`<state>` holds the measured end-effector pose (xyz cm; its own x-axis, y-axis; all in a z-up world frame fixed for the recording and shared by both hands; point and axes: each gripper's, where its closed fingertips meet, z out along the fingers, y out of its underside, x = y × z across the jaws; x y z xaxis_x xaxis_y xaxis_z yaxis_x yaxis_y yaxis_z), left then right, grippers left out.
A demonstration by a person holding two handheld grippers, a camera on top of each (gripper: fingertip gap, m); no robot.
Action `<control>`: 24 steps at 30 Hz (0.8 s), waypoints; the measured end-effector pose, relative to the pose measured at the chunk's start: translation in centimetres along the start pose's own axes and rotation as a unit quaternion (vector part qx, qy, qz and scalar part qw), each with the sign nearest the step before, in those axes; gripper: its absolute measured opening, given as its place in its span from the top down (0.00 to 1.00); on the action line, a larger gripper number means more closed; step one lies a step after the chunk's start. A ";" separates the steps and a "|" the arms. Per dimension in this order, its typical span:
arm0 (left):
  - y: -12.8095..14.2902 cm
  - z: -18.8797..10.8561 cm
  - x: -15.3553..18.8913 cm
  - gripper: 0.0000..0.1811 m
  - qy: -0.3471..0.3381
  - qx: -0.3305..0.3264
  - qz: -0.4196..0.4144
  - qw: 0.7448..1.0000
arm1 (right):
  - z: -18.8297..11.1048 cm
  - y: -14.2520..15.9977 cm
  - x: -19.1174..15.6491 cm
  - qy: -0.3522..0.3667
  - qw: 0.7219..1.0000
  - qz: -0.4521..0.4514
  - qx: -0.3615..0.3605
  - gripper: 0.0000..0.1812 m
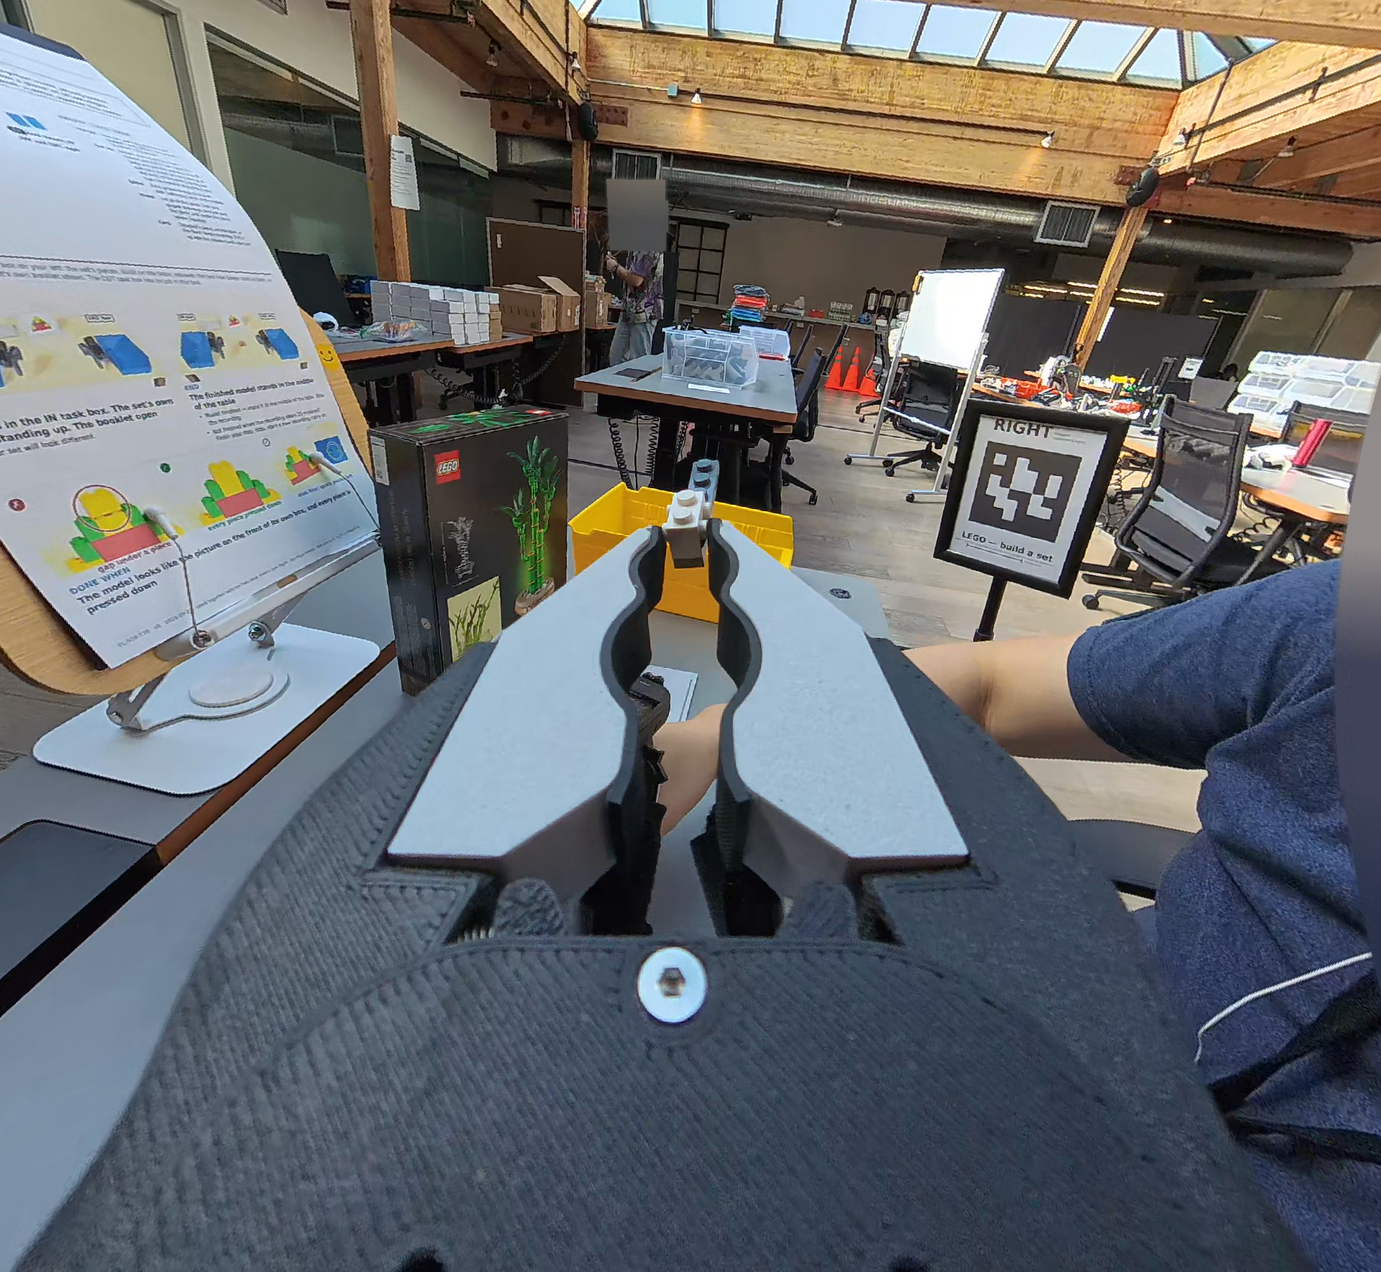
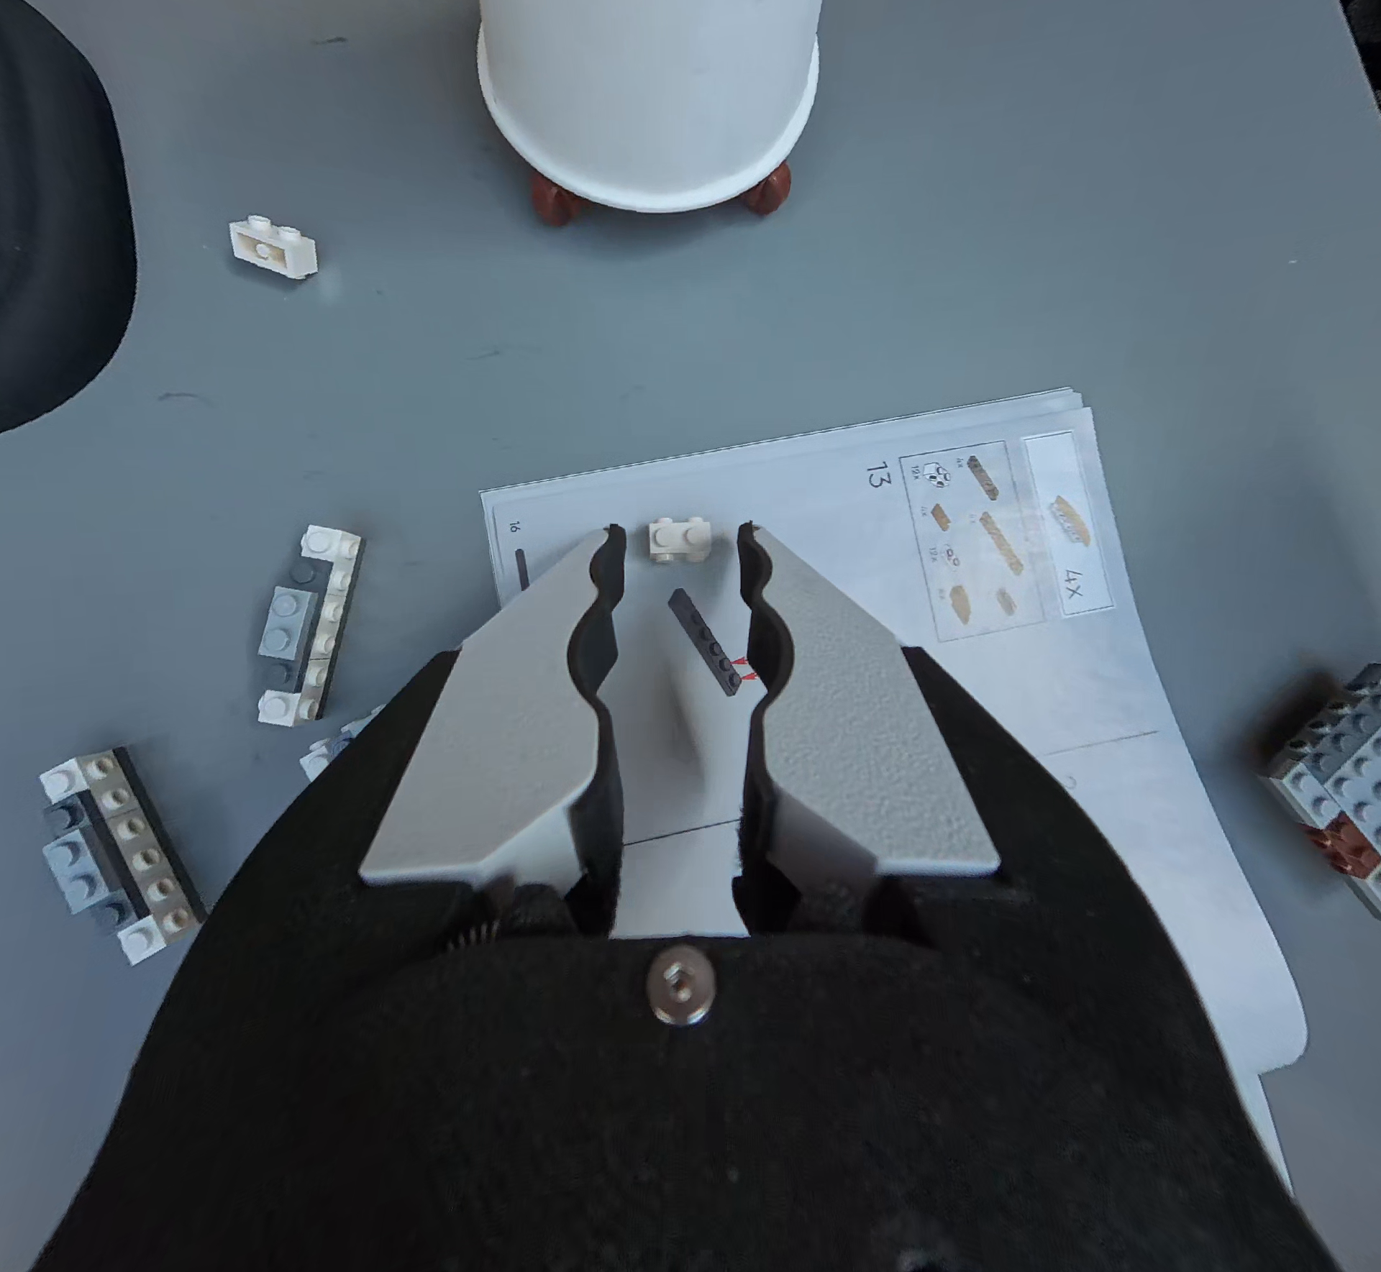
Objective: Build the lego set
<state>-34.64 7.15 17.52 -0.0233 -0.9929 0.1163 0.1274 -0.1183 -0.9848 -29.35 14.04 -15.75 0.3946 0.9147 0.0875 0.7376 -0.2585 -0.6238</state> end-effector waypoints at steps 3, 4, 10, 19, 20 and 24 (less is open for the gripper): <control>0.1 0.1 -0.3 0.95 -0.004 -0.001 0.002 1.000 | -0.3 -0.3 0.3 0.008 1.000 -0.002 0.008 0.92; 0.1 0.2 -0.5 0.95 -0.010 -0.001 0.007 1.000 | -1.1 -1.0 0.2 0.012 1.000 -0.001 0.028 0.92; -1.1 0.4 -2.5 0.95 -0.118 0.025 0.105 0.987 | -17.1 -9.8 2.4 0.112 0.965 0.100 0.217 0.92; -3.0 3.0 -2.3 0.95 -0.220 0.082 0.199 0.951 | -32.3 -22.9 -2.8 0.097 0.975 0.032 0.199 0.92; -3.1 3.2 -2.4 0.95 -0.235 0.087 0.204 0.947 | -31.9 -23.1 -2.6 0.102 0.980 0.037 0.169 0.92; -3.3 3.7 -2.3 0.95 -0.273 0.090 0.224 0.931 | -30.7 -23.3 -1.5 0.130 0.985 0.046 0.105 0.92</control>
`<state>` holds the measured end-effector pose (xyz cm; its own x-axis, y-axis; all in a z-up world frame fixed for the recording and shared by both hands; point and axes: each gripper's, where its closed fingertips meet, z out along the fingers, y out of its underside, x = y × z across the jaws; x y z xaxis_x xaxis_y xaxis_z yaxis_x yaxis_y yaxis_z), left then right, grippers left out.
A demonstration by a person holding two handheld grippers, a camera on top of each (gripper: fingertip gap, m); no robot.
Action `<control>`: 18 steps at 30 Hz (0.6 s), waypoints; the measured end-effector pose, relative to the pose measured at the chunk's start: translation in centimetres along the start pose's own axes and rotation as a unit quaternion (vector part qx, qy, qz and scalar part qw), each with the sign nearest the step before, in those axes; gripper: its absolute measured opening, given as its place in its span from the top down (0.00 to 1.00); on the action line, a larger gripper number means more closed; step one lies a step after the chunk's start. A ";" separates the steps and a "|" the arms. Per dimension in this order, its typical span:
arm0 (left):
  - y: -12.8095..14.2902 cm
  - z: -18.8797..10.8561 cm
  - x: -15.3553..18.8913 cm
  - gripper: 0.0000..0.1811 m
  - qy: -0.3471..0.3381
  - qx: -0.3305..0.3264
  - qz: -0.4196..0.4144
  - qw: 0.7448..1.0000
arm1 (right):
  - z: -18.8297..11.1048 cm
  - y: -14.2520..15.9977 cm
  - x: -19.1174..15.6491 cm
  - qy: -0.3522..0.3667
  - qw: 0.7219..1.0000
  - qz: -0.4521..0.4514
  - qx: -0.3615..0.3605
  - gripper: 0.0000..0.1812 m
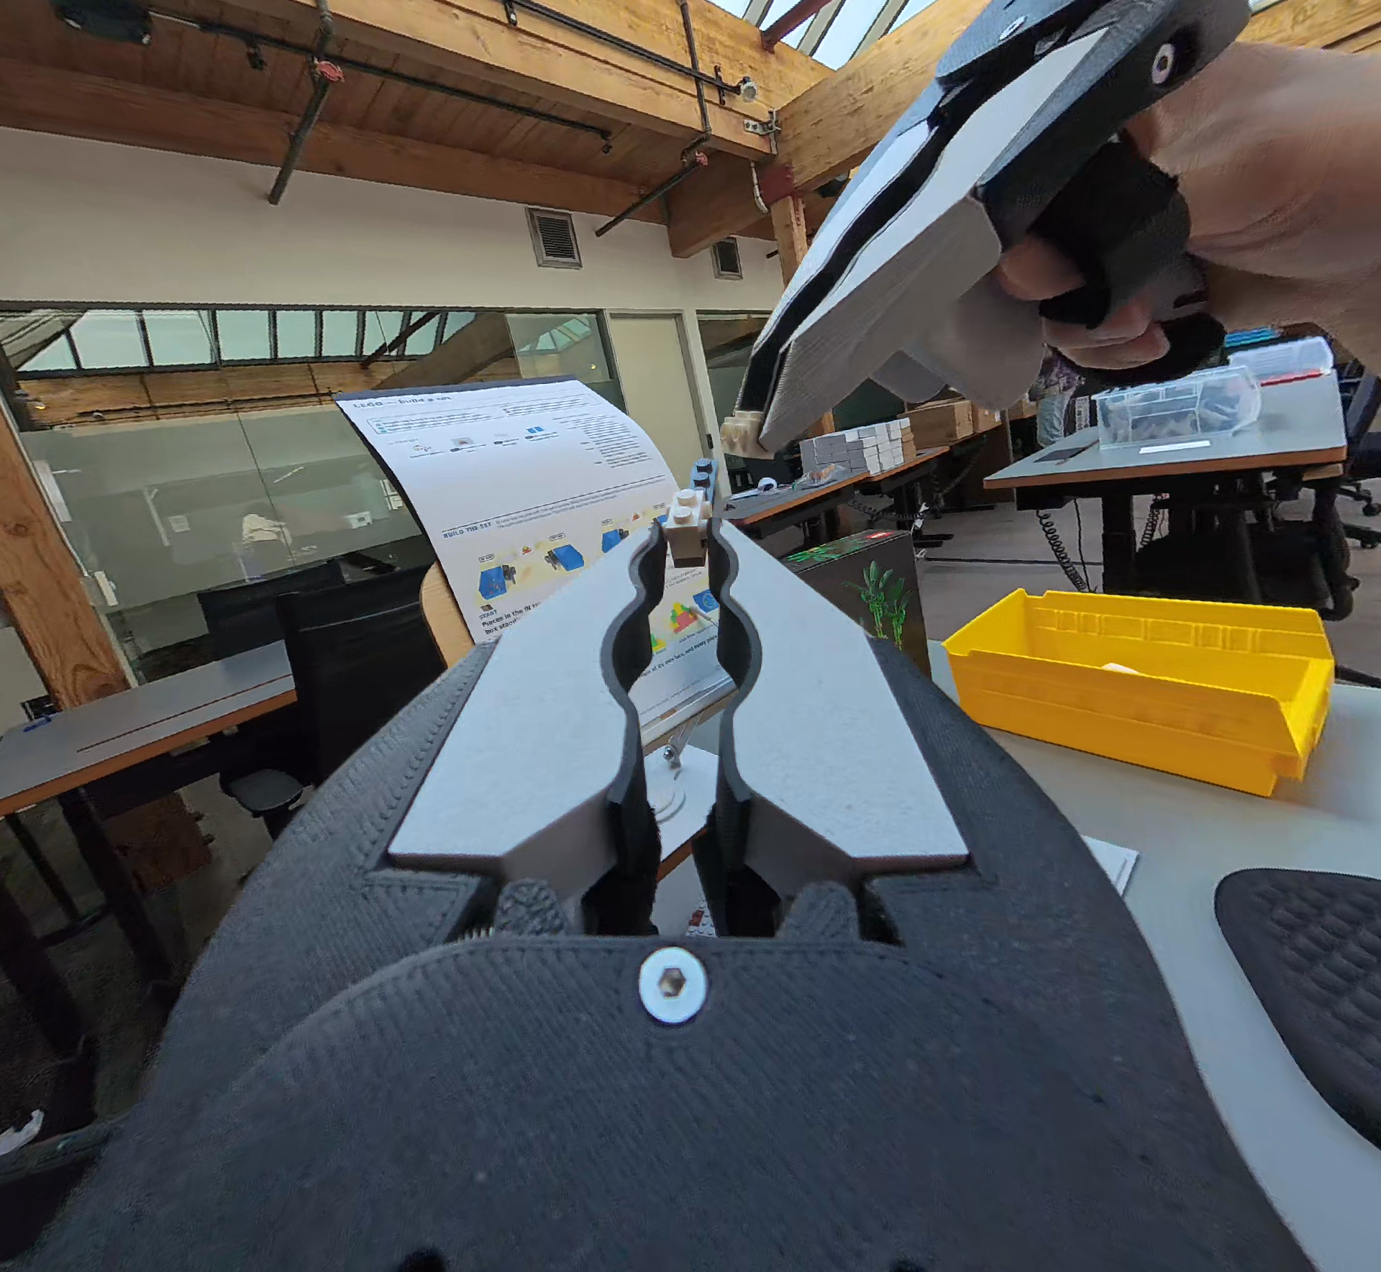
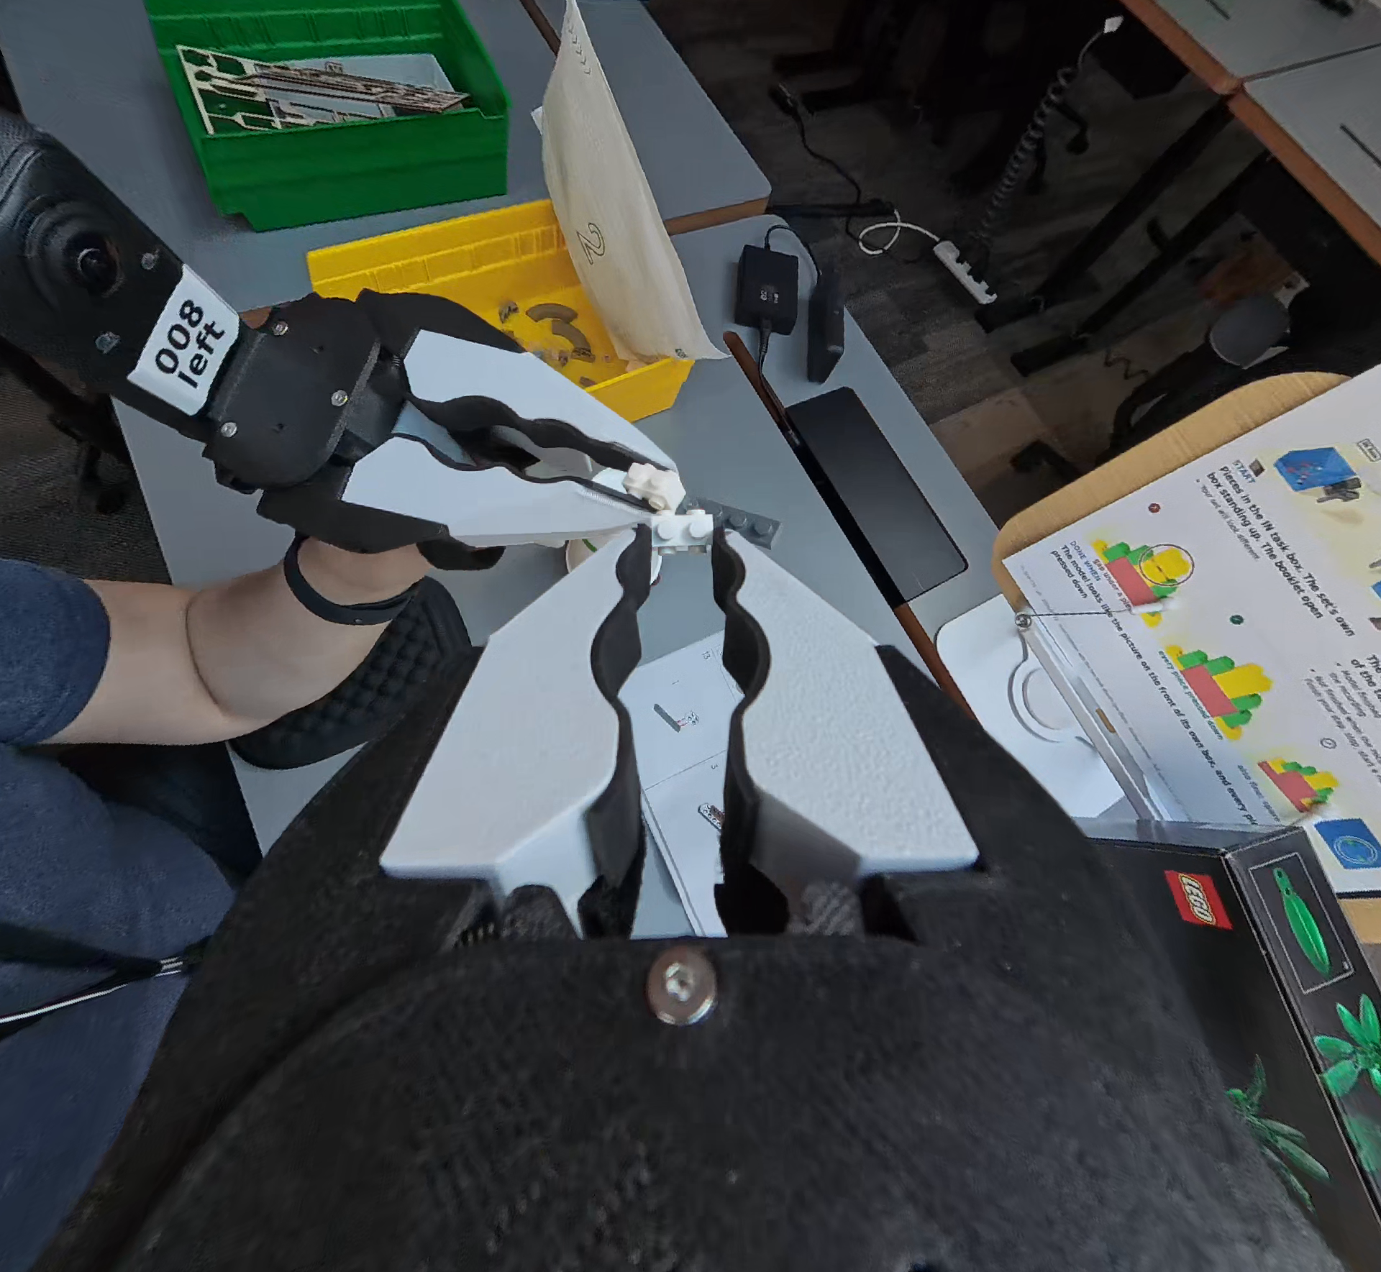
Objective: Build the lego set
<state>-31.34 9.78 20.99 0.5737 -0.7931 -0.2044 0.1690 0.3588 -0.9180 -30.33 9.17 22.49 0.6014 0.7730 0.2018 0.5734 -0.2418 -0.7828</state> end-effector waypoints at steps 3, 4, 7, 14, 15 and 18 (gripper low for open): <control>-0.3 -0.1 -0.2 0.95 -0.024 0.008 0.021 0.999 | 0.0 -0.7 0.0 0.010 1.000 -0.002 0.008 0.92; -0.4 -0.2 -0.2 0.95 -0.025 0.011 0.021 0.999 | 0.0 -0.8 0.2 0.020 1.000 -0.006 0.009 0.92; -0.8 -0.4 -0.1 0.95 -0.019 0.021 0.011 1.000 | 0.4 -1.1 0.0 0.026 1.000 -0.013 0.006 0.92; -0.9 -0.6 -0.5 0.95 -0.019 0.021 0.003 1.000 | 1.4 -1.0 0.1 0.058 0.997 -0.045 -0.022 0.92; -1.0 -0.7 -0.5 0.95 -0.017 0.023 -0.001 1.000 | 1.4 -1.0 0.1 0.062 0.997 -0.048 -0.025 0.92; -0.9 -0.6 -0.5 0.95 -0.014 0.022 -0.004 1.000 | 1.5 -1.0 0.1 0.073 0.995 -0.065 -0.031 0.92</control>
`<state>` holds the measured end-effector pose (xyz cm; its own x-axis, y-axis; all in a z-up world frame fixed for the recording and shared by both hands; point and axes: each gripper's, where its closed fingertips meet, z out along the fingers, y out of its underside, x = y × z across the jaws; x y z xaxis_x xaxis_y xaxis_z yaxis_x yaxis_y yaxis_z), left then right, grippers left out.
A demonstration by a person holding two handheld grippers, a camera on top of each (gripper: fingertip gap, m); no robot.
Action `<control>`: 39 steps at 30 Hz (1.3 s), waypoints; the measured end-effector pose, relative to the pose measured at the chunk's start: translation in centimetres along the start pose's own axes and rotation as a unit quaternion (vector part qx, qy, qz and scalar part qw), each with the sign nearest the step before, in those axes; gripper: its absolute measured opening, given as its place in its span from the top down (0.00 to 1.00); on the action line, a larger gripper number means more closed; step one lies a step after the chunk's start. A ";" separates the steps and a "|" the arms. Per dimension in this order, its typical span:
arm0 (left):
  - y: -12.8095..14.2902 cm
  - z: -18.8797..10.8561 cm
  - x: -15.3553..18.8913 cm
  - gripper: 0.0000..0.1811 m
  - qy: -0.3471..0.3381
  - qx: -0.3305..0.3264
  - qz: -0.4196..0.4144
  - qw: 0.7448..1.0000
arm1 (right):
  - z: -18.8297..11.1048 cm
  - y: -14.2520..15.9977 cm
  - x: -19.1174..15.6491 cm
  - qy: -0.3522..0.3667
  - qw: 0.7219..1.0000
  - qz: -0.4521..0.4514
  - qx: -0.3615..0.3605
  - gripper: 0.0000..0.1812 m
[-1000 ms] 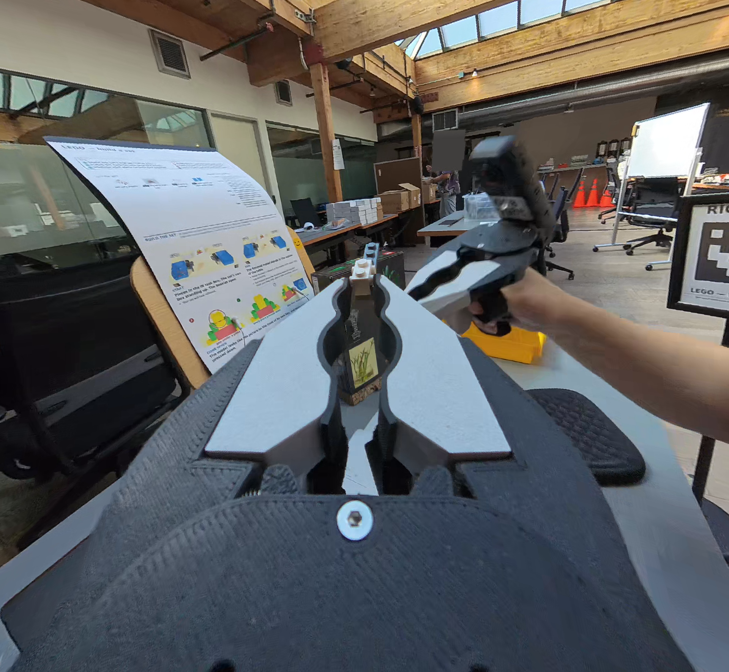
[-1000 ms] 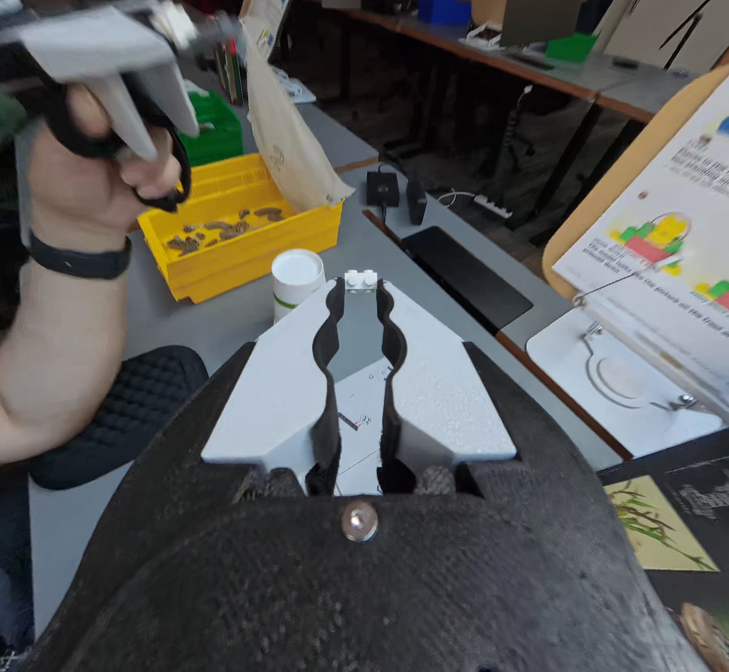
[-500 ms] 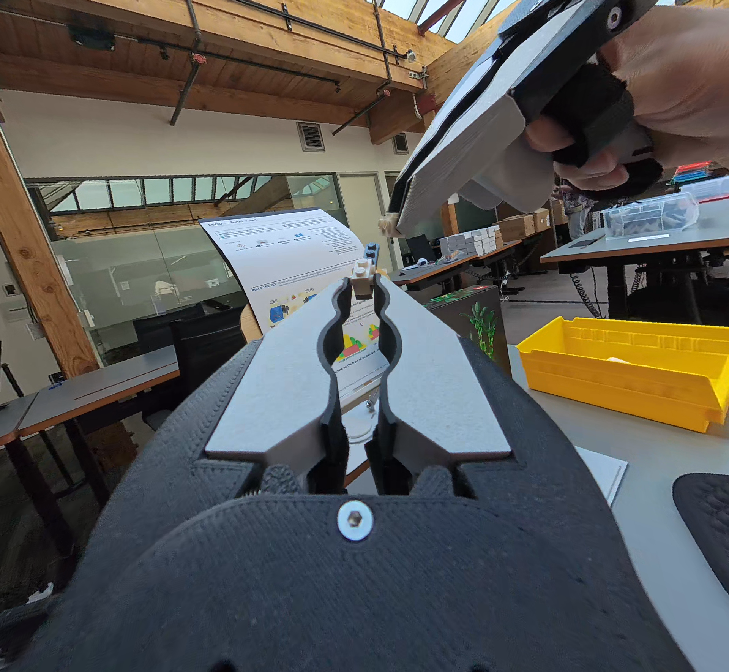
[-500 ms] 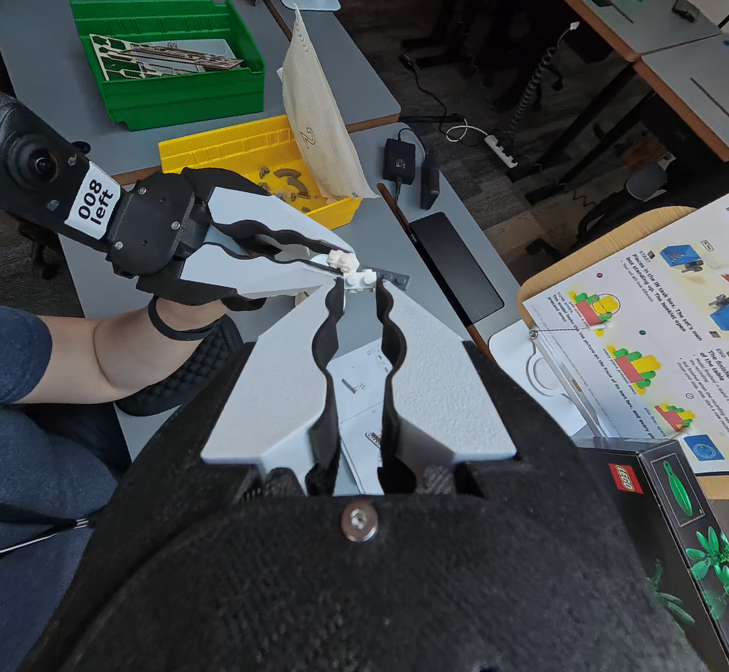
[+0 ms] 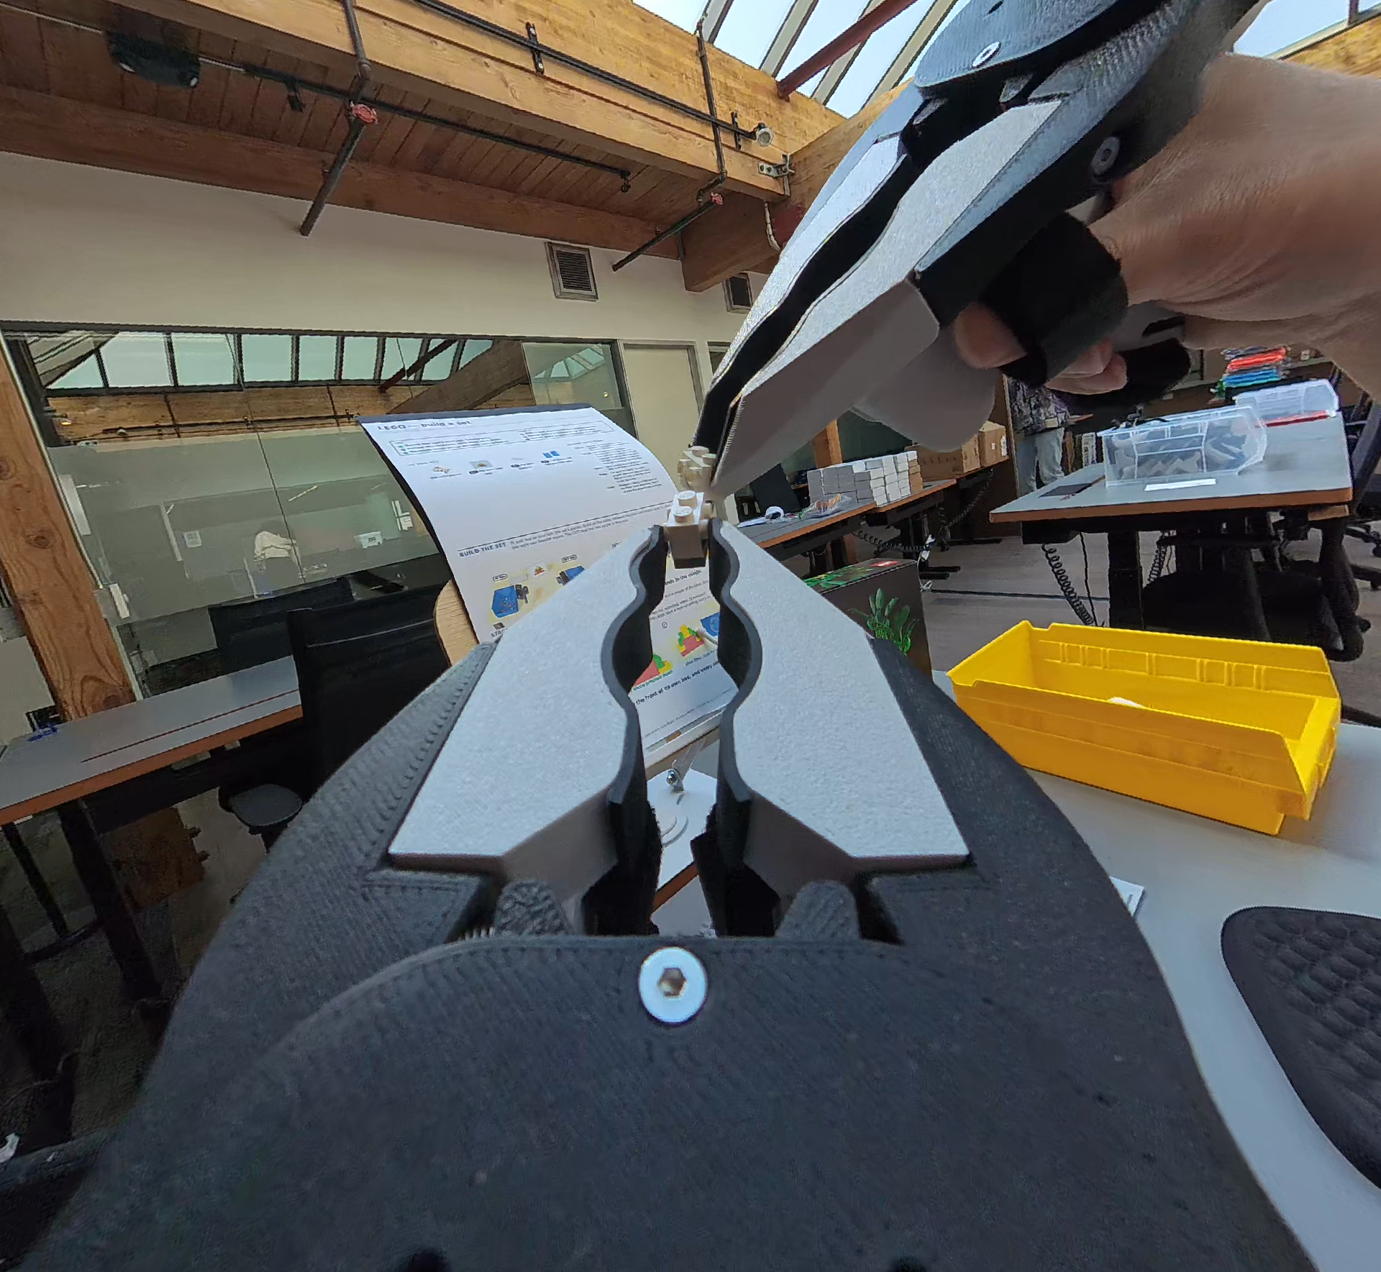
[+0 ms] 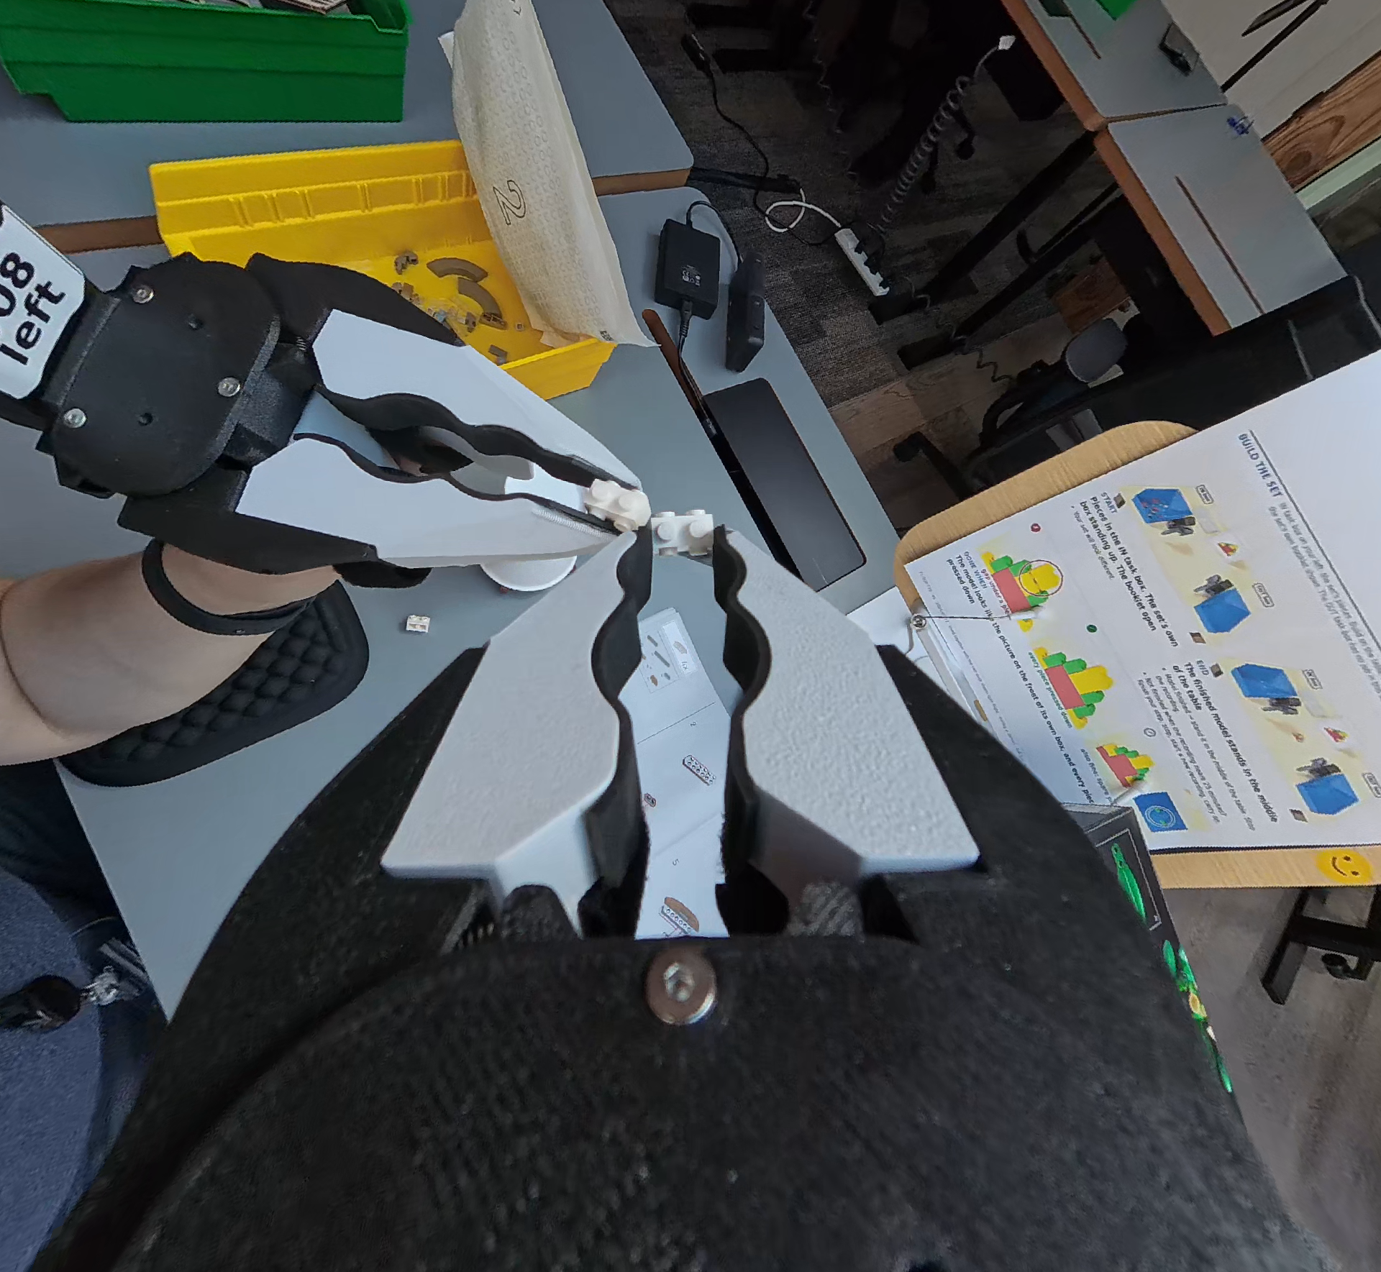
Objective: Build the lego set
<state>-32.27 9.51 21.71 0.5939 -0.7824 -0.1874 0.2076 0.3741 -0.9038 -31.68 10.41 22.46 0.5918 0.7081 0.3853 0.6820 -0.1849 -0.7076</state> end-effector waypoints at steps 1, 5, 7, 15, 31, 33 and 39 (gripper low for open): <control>0.0 0.0 0.0 0.95 0.001 0.000 0.000 1.000 | 0.0 0.1 0.0 0.003 1.000 -0.009 -0.005 0.92; -0.1 0.0 0.3 0.95 0.005 -0.001 0.004 1.000 | -0.1 0.1 -0.1 0.003 1.000 -0.025 -0.015 0.92; -0.1 0.0 0.3 0.95 0.006 0.000 0.005 1.000 | -0.1 0.2 -0.1 0.006 0.999 -0.039 -0.022 0.92; -0.1 0.1 0.5 0.95 0.005 0.001 0.009 1.000 | -0.1 0.3 -0.3 0.027 0.996 -0.077 -0.038 0.92; -0.4 0.0 0.7 0.95 0.013 0.003 0.008 1.000 | -0.4 0.2 -0.4 0.029 0.992 -0.116 -0.036 0.92; -0.4 0.0 0.8 0.95 0.015 0.003 0.006 1.000 | -0.5 0.3 -0.4 0.029 0.992 -0.117 -0.037 0.92; -0.5 0.0 1.0 0.95 0.021 0.003 0.005 1.000 | -0.5 0.6 -0.5 0.020 0.992 -0.116 -0.040 0.91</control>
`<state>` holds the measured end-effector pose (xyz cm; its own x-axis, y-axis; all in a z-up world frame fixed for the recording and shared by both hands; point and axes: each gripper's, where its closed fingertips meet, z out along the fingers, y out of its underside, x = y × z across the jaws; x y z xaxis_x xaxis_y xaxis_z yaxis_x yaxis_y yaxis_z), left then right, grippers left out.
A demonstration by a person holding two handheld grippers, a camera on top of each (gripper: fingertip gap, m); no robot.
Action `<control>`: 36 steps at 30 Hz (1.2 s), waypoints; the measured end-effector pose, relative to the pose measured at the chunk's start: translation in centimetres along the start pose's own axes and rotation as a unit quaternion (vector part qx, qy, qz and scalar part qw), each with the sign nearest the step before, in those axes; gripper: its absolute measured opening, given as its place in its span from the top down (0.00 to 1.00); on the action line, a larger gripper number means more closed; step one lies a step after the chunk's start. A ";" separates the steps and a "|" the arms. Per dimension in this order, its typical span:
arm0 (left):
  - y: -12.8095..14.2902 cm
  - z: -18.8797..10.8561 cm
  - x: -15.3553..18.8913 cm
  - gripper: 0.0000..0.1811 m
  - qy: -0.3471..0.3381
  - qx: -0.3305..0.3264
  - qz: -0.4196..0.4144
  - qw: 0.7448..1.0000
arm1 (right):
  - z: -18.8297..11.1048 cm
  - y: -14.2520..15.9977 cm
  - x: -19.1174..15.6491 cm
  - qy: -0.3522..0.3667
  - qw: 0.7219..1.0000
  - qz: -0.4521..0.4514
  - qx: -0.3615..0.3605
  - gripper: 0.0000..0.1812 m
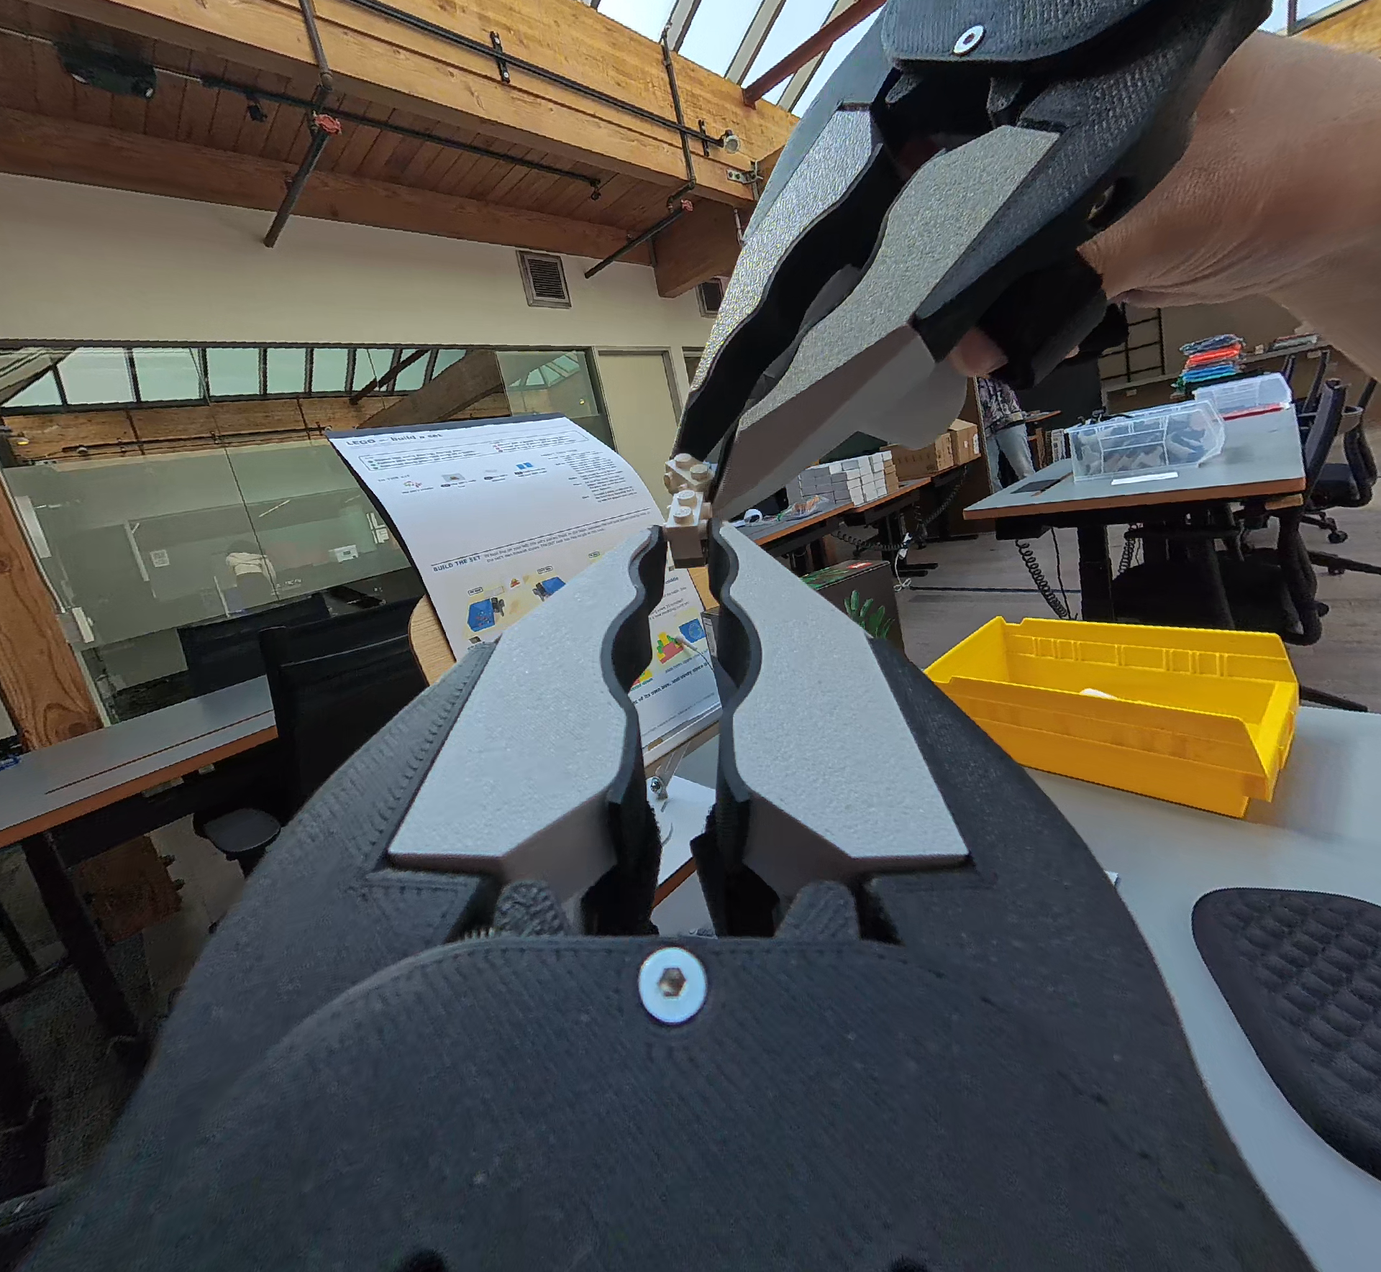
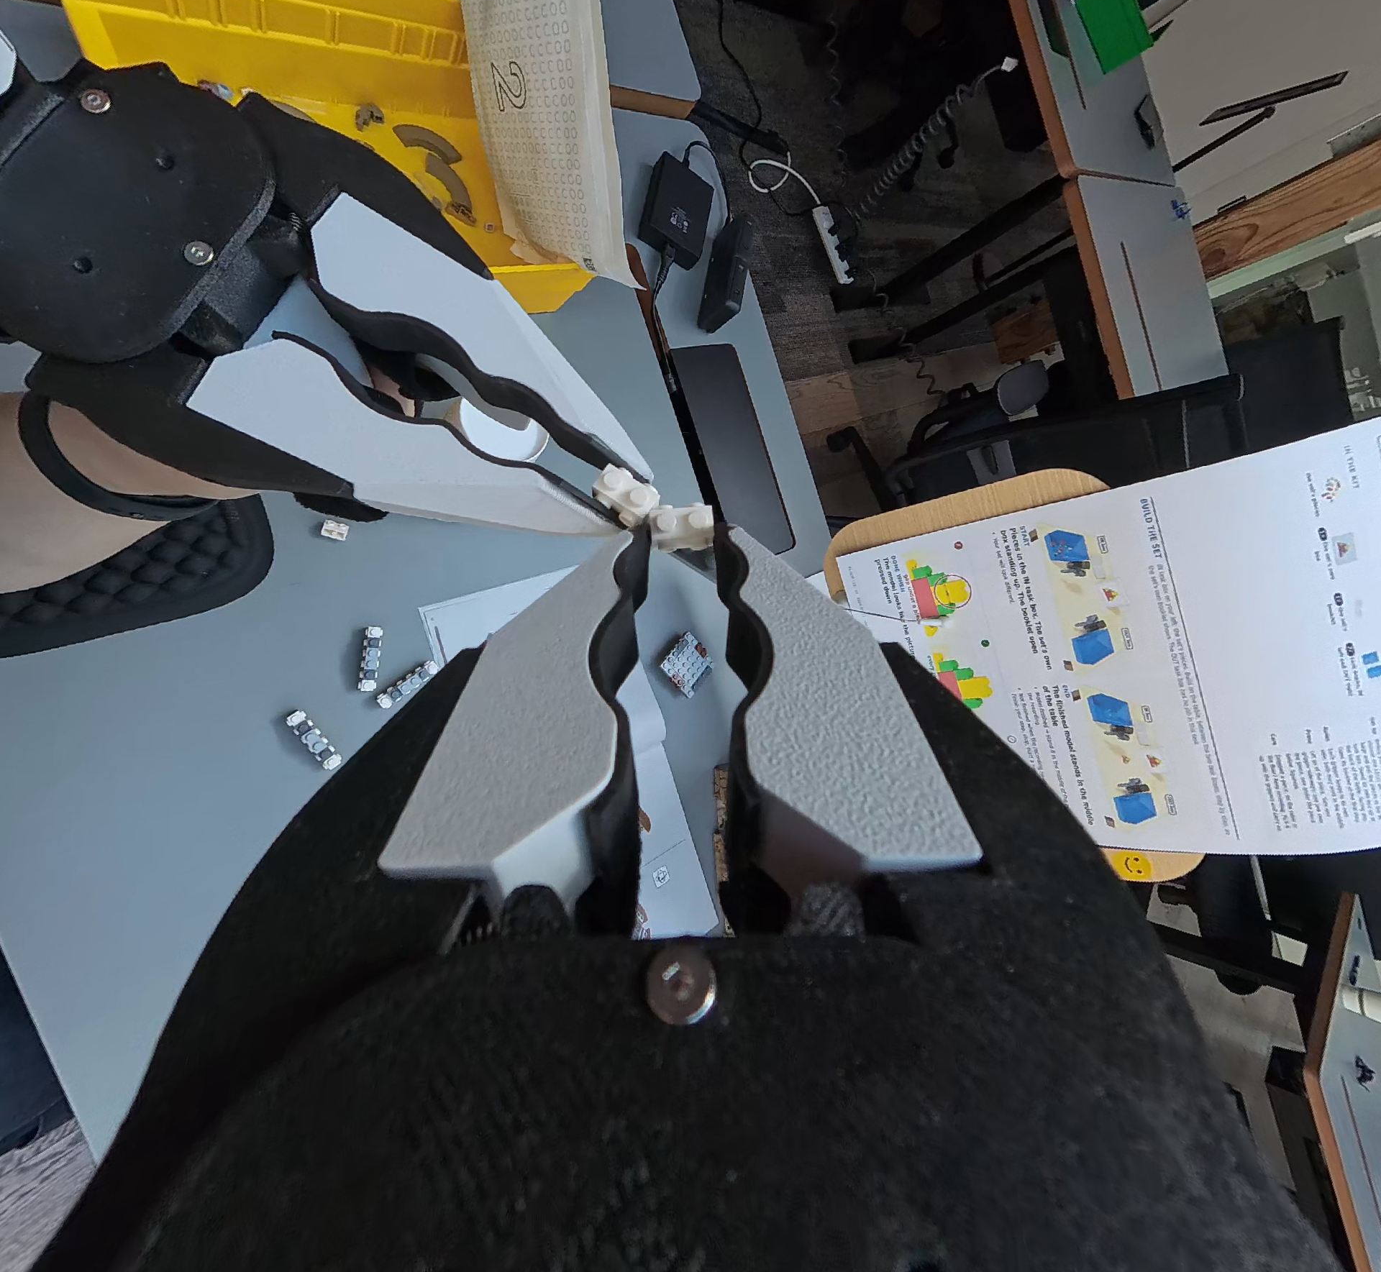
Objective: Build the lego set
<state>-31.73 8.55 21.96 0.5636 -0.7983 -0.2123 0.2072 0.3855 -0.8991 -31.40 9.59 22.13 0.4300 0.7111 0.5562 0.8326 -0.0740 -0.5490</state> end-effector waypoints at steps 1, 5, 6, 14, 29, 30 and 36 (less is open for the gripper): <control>0.0 0.0 0.1 0.95 0.002 0.001 -0.001 1.000 | 0.0 0.1 -0.1 -0.004 1.000 0.000 -0.001 0.91; 0.0 0.0 0.2 0.95 0.001 -0.002 0.004 1.000 | -0.1 0.1 -0.1 0.003 1.000 -0.015 0.005 0.92; 0.0 0.1 0.2 0.95 0.004 -0.003 0.002 1.000 | -0.1 0.2 -0.1 0.003 1.000 -0.017 0.003 0.92; 0.2 0.2 0.5 0.95 0.010 -0.005 0.007 1.000 | -0.1 0.5 -0.1 -0.010 1.000 0.010 0.007 0.92; -0.1 0.1 0.6 0.95 0.015 0.000 0.009 1.000 | -0.3 0.4 -0.2 -0.003 1.000 -0.010 0.000 0.90; -0.1 0.1 0.6 0.95 0.015 0.000 0.009 1.000 | -0.4 0.4 -0.2 -0.002 1.000 -0.011 -0.001 0.90; -0.1 0.1 0.7 0.95 0.016 0.001 0.011 1.000 | -0.5 0.3 -0.2 0.007 1.000 -0.025 -0.002 0.89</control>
<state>-31.28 8.00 21.99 0.5421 -0.8039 -0.2446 0.1967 0.4045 -0.8932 -31.05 9.10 22.11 0.3922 0.7038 0.5924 0.8547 -0.0407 -0.5175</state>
